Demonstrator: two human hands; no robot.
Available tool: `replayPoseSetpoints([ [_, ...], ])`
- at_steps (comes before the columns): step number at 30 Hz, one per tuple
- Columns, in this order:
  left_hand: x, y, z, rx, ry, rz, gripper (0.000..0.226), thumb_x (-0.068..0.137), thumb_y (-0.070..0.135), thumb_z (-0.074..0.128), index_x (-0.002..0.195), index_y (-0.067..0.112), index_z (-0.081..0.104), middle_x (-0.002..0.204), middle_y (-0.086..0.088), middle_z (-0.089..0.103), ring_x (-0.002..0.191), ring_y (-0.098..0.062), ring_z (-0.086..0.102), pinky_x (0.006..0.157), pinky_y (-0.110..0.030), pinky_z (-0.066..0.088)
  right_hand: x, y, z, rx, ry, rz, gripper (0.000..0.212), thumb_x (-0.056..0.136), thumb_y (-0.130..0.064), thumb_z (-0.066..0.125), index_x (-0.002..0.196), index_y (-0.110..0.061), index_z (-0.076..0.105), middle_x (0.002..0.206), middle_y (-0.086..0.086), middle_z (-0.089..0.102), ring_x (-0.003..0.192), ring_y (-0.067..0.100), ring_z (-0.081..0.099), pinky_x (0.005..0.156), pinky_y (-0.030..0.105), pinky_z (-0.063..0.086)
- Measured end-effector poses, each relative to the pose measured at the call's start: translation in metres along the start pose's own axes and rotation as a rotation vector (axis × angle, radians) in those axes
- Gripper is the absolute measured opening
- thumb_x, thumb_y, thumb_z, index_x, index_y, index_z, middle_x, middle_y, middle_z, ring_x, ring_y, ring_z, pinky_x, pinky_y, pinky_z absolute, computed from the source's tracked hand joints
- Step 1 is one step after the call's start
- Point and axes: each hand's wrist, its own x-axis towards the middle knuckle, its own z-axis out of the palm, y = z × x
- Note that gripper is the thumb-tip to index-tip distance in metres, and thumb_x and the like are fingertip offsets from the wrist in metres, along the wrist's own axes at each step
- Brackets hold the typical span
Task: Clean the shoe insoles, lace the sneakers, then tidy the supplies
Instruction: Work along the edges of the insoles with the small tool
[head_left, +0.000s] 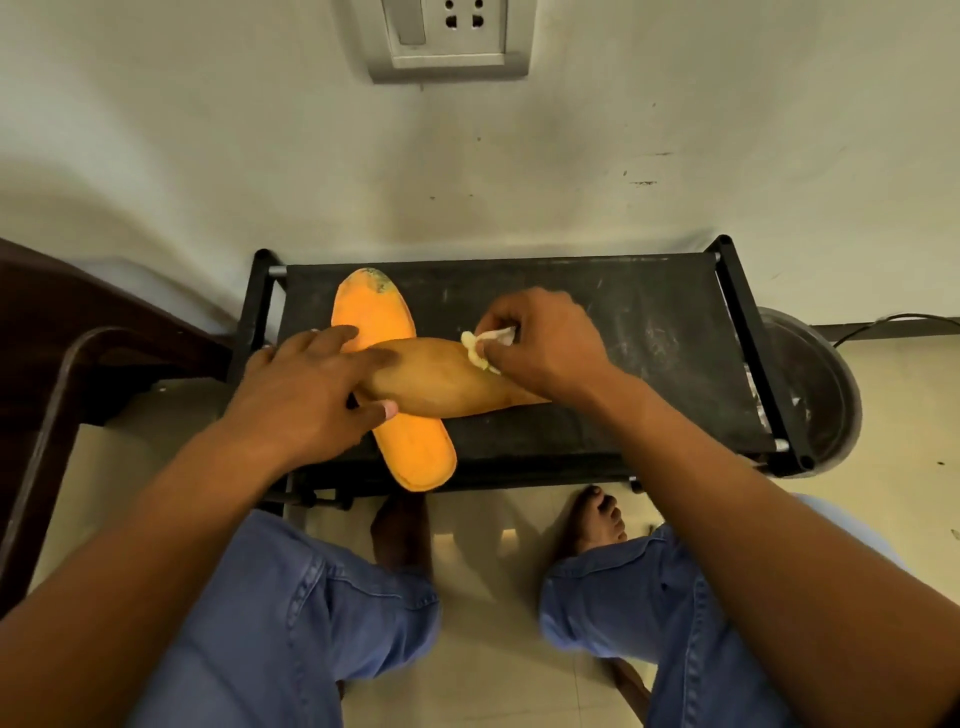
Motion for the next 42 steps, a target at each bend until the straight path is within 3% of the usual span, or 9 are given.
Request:
replayPoseSetpoints([
  [5,0.013,-0.017,0.014,-0.4,-0.052,-0.111,0.055,0.063,0.092,0.058,0.116,0.082,0.044,0.168,0.011,0.01,0.156,-0.031,-0.005,0.112,-0.079,-0.005,-0.009,-0.025,0.037,-0.132,-0.055,-0.132,0.021,0.088,-0.031,0.062,0.104,-0.028,0.076,0.1,-0.001,0.072,0.088,0.021,0.067,0.07,0.035,0.056],
  [8,0.018,-0.015,0.006,-0.358,0.093,-0.133,0.044,0.071,0.057,0.083,0.106,0.071,0.06,0.168,0.012,0.009,0.154,-0.026,-0.02,0.11,-0.074,-0.018,-0.01,-0.035,0.049,-0.188,-0.047,-0.185,0.023,0.091,-0.035,0.062,0.109,-0.027,0.074,0.102,0.003,0.067,0.09,0.024,0.065,0.067,0.031,0.048],
  [11,0.022,-0.01,0.007,-0.365,0.166,-0.11,0.049,0.068,0.043,0.089,0.098,0.07,0.06,0.165,0.013,0.015,0.154,-0.024,-0.02,0.112,-0.072,-0.02,-0.009,-0.039,0.05,-0.199,-0.068,-0.218,0.027,0.09,-0.037,0.064,0.114,-0.029,0.072,0.105,0.001,0.067,0.091,0.023,0.065,0.066,0.03,0.046],
  [14,0.025,-0.015,0.011,-0.352,0.182,-0.077,0.056,0.068,0.044,0.089,0.105,0.071,0.057,0.167,0.012,0.01,0.153,-0.025,-0.023,0.111,-0.071,-0.02,-0.005,-0.034,0.043,-0.261,-0.089,-0.199,0.025,0.09,-0.039,0.065,0.114,-0.034,0.072,0.111,-0.004,0.068,0.095,0.019,0.065,0.066,0.028,0.043],
  [22,0.027,-0.03,0.011,-0.473,-0.01,-0.118,0.055,0.07,0.054,0.085,0.102,0.08,0.049,0.169,0.013,-0.009,0.15,-0.021,-0.032,0.11,-0.065,-0.028,0.006,-0.034,0.047,-0.239,0.008,-0.107,0.025,0.093,-0.033,0.063,0.115,-0.03,0.074,0.106,0.0,0.071,0.092,0.022,0.067,0.068,0.029,0.049],
  [28,0.031,-0.029,0.009,-0.45,-0.02,-0.142,0.055,0.068,0.049,0.088,0.089,0.078,0.046,0.169,0.014,-0.009,0.153,-0.022,-0.025,0.112,-0.066,-0.025,0.001,-0.059,0.075,-0.177,-0.043,-0.29,0.026,0.091,-0.042,0.066,0.114,-0.031,0.073,0.105,0.001,0.07,0.092,0.021,0.067,0.067,0.03,0.049],
  [35,0.034,-0.029,0.008,-0.452,-0.052,-0.147,0.056,0.069,0.049,0.087,0.101,0.077,0.05,0.169,0.015,-0.009,0.154,-0.023,-0.02,0.113,-0.067,-0.022,0.016,-0.05,0.065,-0.242,0.045,-0.158,0.026,0.094,-0.04,0.063,0.117,-0.035,0.073,0.105,-0.002,0.069,0.09,0.02,0.066,0.065,0.028,0.046],
  [39,0.032,-0.03,0.008,-0.442,-0.063,-0.159,0.054,0.067,0.046,0.089,0.09,0.074,0.049,0.169,0.016,-0.01,0.154,-0.023,-0.02,0.114,-0.066,-0.021,0.005,-0.066,0.076,-0.14,-0.079,-0.287,0.025,0.09,-0.042,0.068,0.115,-0.039,0.073,0.101,-0.002,0.073,0.089,0.022,0.067,0.063,0.028,0.045],
  [42,0.034,-0.029,0.007,-0.419,-0.063,-0.163,0.056,0.069,0.045,0.089,0.09,0.075,0.047,0.169,0.016,-0.011,0.154,-0.023,-0.02,0.114,-0.066,-0.021,0.008,-0.065,0.075,-0.237,-0.008,-0.267,0.03,0.09,-0.049,0.066,0.116,-0.036,0.072,0.102,0.0,0.07,0.09,0.022,0.067,0.064,0.029,0.044],
])
